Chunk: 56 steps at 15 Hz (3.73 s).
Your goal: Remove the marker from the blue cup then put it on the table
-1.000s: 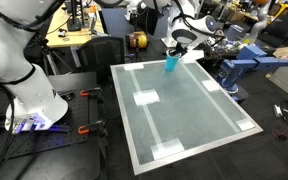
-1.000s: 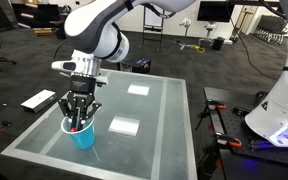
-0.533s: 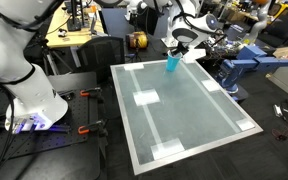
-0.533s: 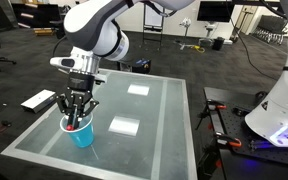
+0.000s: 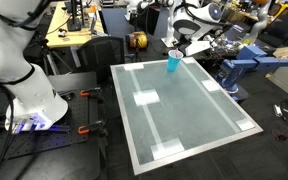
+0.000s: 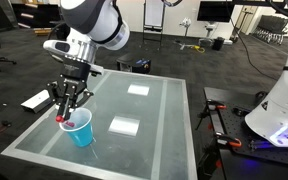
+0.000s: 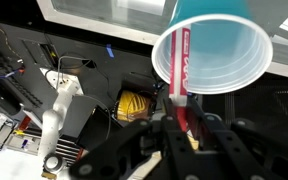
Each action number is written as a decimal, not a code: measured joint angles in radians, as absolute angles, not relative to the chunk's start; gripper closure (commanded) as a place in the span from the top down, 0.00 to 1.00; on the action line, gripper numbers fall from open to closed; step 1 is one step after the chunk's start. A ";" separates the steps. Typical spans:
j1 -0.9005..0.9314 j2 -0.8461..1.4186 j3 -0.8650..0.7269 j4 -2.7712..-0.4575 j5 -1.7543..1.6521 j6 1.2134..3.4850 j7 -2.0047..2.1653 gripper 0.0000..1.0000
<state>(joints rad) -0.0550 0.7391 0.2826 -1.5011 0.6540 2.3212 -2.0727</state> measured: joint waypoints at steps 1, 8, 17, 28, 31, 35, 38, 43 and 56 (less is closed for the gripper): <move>-0.057 0.726 0.285 -1.509 0.659 2.322 -2.073 0.05; -0.063 0.599 0.291 -1.599 0.737 2.325 -2.074 0.05; -0.061 0.337 0.229 -1.796 0.787 2.406 -2.008 0.05; -0.041 0.164 0.090 -2.066 0.557 2.655 -1.519 0.05; -0.043 0.150 0.075 -2.117 0.485 2.654 -1.350 0.18; -0.043 0.140 0.075 -2.147 0.480 2.652 -1.288 0.18; -0.043 0.139 0.075 -2.147 0.480 2.652 -1.288 0.05; 0.023 0.185 -0.028 -2.161 0.097 2.813 -0.947 0.05; 0.229 0.281 -0.272 -2.074 -0.547 2.677 -0.149 0.05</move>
